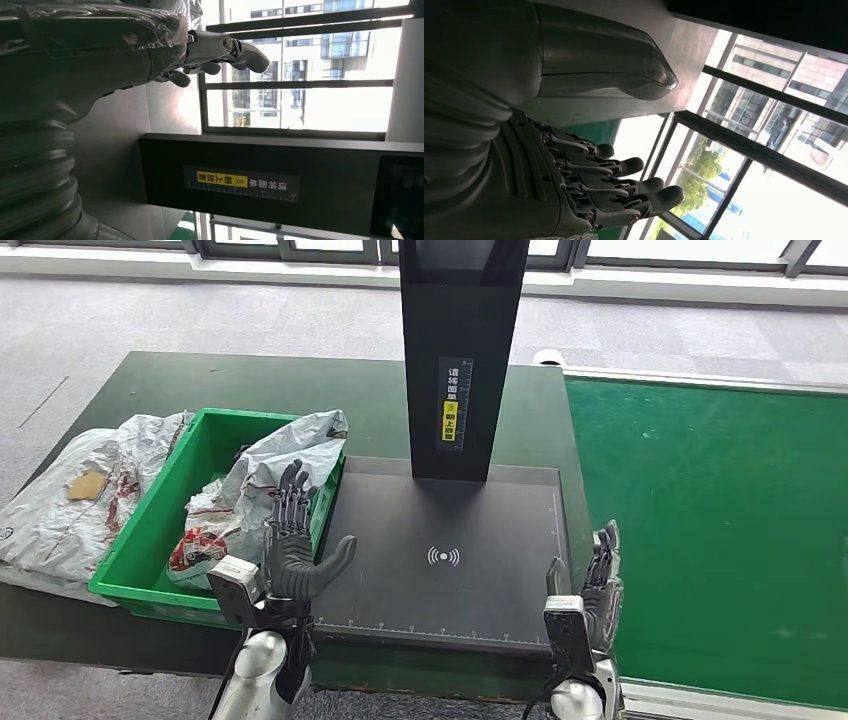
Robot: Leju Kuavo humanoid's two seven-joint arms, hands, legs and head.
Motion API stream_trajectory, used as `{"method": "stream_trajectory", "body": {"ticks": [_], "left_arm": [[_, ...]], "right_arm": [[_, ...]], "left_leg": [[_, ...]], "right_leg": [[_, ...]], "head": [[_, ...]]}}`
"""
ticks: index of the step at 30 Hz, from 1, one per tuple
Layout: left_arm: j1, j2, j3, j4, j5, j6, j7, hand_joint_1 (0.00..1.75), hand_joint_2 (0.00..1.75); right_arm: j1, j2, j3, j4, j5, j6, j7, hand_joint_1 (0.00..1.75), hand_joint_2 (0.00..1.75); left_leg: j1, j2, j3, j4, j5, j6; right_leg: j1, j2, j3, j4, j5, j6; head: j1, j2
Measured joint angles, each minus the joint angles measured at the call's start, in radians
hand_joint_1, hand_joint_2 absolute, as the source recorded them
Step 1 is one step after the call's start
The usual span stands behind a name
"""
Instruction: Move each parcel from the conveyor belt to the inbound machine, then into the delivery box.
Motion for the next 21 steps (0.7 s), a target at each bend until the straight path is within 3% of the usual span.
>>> {"method": "stream_trajectory", "body": {"ticks": [21], "left_arm": [[-0.003,0.0,0.0,0.017,-0.01,-0.003,0.0,0.0,1.75]], "right_arm": [[-0.021,-0.006,0.0,0.051,-0.001,-0.034,0.0,0.0,1.75]], "left_leg": [[0.0,0.0,0.0,0.0,0.0,0.0]], "right_leg": [[0.0,0.0,0.0,0.0,0.0,0.0]], "head": [[0.0,0.0]]}}
